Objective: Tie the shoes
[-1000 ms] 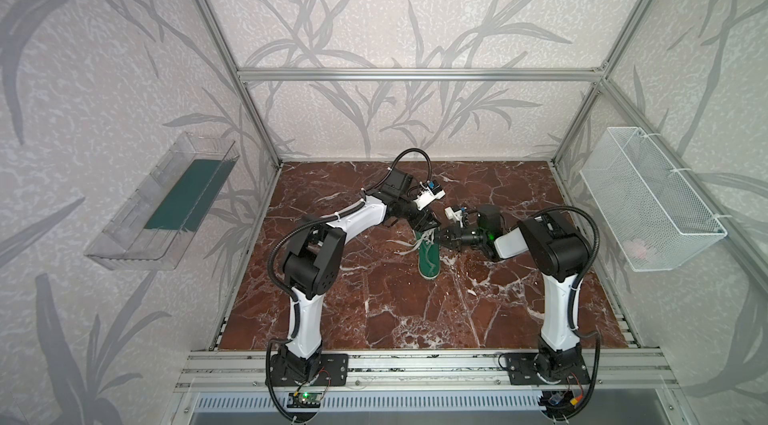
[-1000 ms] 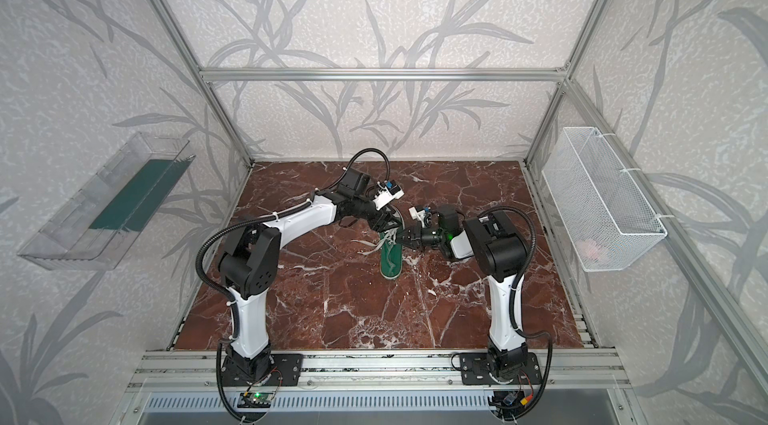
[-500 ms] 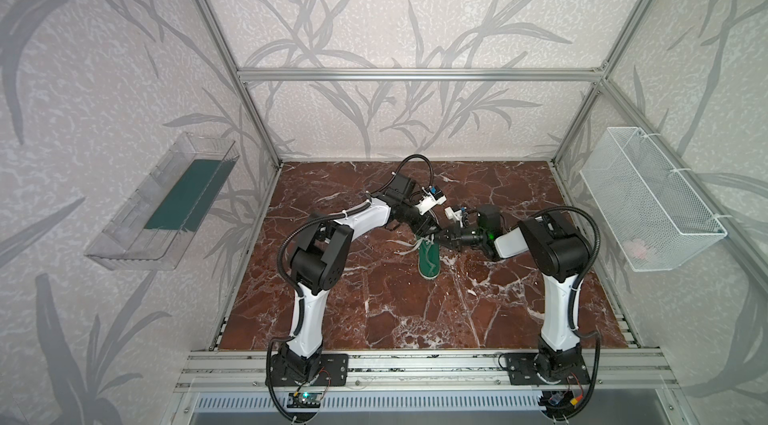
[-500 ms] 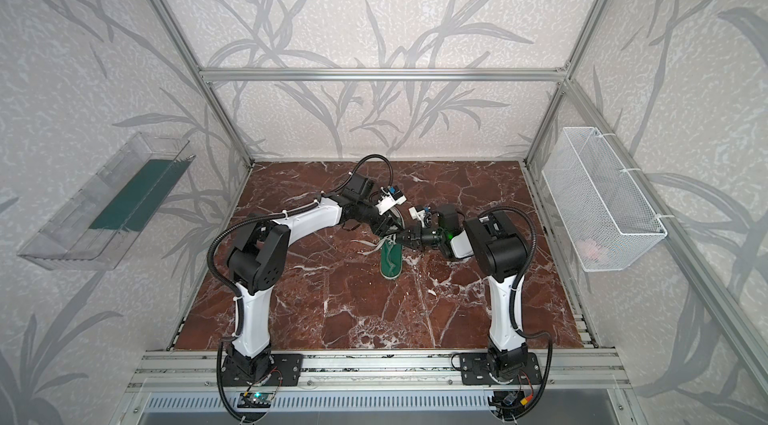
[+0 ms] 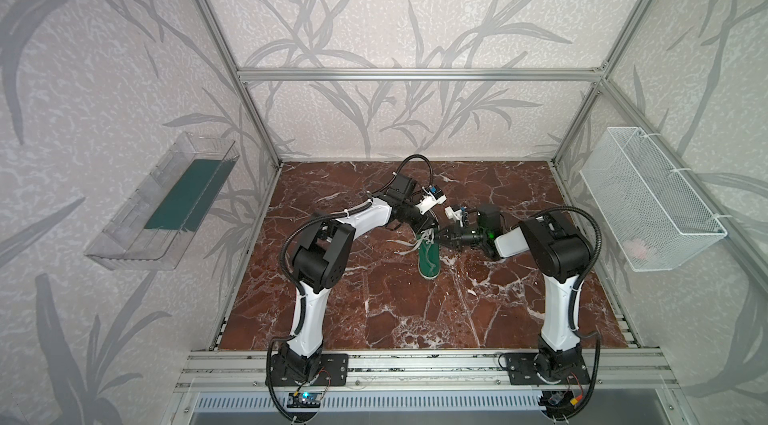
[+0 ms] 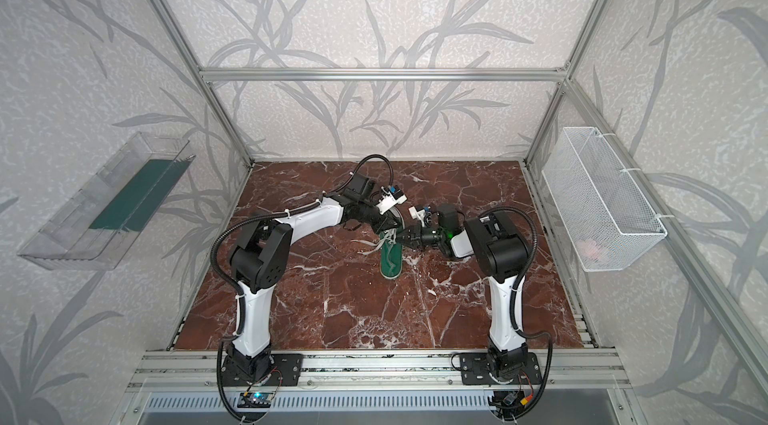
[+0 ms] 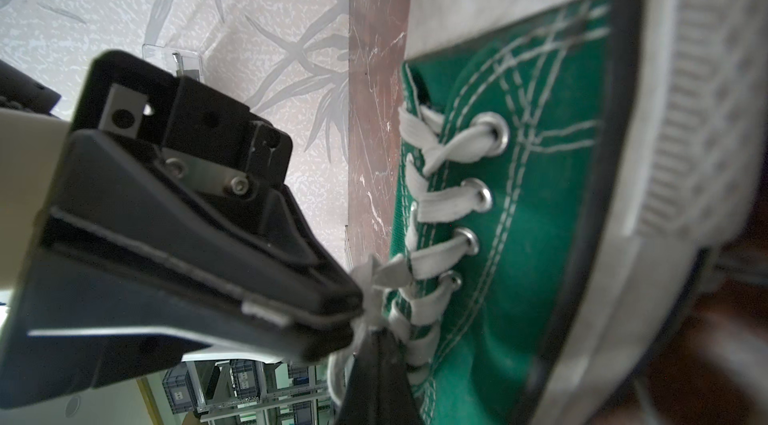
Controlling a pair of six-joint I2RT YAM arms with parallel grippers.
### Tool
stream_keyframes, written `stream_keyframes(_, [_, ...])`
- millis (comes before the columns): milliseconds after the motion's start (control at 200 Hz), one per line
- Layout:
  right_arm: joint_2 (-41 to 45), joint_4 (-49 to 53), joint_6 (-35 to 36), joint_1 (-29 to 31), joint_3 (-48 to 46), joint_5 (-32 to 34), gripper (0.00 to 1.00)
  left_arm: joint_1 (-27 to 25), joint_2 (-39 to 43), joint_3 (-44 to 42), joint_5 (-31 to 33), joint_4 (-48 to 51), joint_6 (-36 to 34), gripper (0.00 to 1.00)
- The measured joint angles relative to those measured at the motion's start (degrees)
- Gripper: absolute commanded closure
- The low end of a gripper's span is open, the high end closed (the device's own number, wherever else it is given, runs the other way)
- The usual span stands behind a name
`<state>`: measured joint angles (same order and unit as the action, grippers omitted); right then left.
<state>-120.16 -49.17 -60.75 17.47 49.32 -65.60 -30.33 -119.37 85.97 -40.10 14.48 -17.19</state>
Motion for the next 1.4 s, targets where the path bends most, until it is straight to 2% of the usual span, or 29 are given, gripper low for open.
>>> stream_keyframes(935, [3.6,2.1,2.3,-1.9,-2.6,-0.1,1.0,0.9,3.1,-3.3,1.1,-3.6,2.4,1.0])
stream_keyframes(1400, [5.2,6.7,5.4,-3.4,-4.0,-0.3,1.0,1.6,5.1,-4.5,1.3,-3.3,2.4,1.0])
